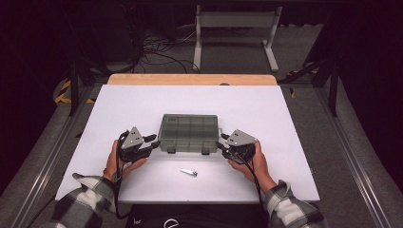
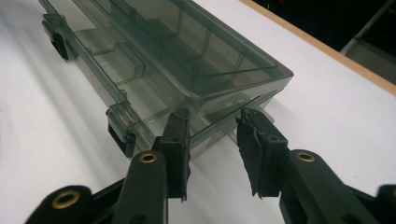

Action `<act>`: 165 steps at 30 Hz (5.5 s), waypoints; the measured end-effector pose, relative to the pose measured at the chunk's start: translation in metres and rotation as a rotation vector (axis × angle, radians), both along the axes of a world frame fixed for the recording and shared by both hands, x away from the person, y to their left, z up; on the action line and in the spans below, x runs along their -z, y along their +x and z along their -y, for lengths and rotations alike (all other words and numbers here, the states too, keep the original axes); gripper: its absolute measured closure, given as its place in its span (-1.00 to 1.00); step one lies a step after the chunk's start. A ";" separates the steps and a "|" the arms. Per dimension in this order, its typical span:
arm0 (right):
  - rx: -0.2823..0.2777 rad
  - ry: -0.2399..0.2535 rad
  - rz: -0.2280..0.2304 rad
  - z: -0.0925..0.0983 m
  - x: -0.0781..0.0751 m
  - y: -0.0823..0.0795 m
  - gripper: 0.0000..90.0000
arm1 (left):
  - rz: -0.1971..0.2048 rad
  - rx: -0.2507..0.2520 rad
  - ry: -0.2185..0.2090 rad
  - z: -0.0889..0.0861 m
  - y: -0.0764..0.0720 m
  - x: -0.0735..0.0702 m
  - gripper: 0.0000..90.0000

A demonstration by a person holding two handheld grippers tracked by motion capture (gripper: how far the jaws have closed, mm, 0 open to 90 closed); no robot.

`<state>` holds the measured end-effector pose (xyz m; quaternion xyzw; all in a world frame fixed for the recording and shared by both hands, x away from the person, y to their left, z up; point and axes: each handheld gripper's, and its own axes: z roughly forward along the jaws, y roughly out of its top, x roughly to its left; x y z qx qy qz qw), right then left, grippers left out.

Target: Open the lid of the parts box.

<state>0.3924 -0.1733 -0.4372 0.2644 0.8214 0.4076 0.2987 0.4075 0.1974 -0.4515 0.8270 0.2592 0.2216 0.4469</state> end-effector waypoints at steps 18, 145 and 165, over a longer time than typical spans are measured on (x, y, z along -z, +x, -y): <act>-0.007 0.007 0.103 -0.002 -0.015 0.004 0.44 | 0.152 -0.032 0.070 0.016 0.011 -0.019 0.33; 0.267 0.269 -0.113 -0.015 -0.001 0.122 0.70 | -0.011 -0.193 -0.072 0.035 0.120 -0.005 0.55; 0.297 0.266 -0.180 -0.015 0.010 0.122 0.71 | -0.048 -0.216 -0.045 0.039 0.120 0.002 0.51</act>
